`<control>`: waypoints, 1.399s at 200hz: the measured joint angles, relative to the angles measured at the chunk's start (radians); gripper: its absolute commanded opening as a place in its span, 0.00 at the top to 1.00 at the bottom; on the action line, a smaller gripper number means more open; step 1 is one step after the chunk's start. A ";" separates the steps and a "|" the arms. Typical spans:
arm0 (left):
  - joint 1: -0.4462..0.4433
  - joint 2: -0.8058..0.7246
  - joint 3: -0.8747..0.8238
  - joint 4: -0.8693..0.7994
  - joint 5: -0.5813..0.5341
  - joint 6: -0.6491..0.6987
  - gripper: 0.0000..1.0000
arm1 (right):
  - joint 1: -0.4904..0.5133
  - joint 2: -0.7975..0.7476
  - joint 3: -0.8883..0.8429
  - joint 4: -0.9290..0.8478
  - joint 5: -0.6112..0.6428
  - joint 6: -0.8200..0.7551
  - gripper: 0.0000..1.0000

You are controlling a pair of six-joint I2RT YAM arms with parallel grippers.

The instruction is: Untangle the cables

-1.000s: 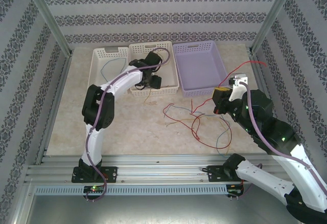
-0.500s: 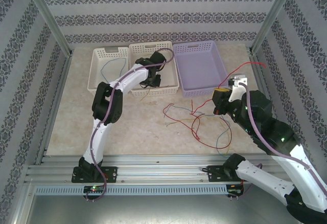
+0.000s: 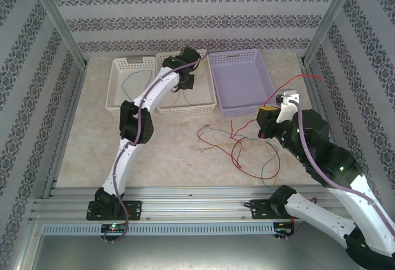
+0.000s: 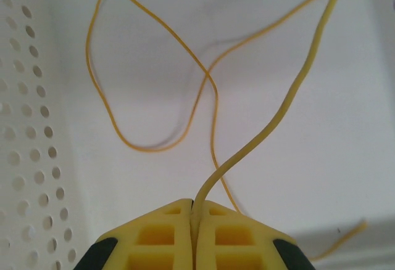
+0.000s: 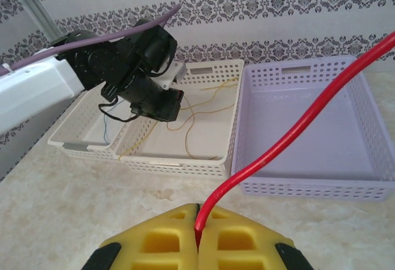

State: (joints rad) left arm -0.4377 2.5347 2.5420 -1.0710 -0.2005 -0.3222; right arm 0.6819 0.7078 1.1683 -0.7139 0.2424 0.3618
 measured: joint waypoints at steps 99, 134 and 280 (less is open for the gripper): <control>0.048 0.190 0.092 -0.037 -0.066 -0.017 1.00 | -0.013 0.026 -0.015 0.007 0.003 -0.026 1.00; 0.048 0.190 0.092 0.001 -0.066 0.002 1.00 | -0.013 0.039 -0.019 0.008 0.003 -0.026 1.00; 0.048 0.159 0.091 0.103 -0.009 0.083 0.27 | -0.013 0.046 -0.019 0.007 -0.001 -0.024 1.00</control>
State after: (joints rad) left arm -0.3897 2.6938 2.6328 -0.9680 -0.2092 -0.2394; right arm 0.6693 0.7536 1.1488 -0.7067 0.2417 0.3374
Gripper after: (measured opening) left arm 0.667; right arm 0.048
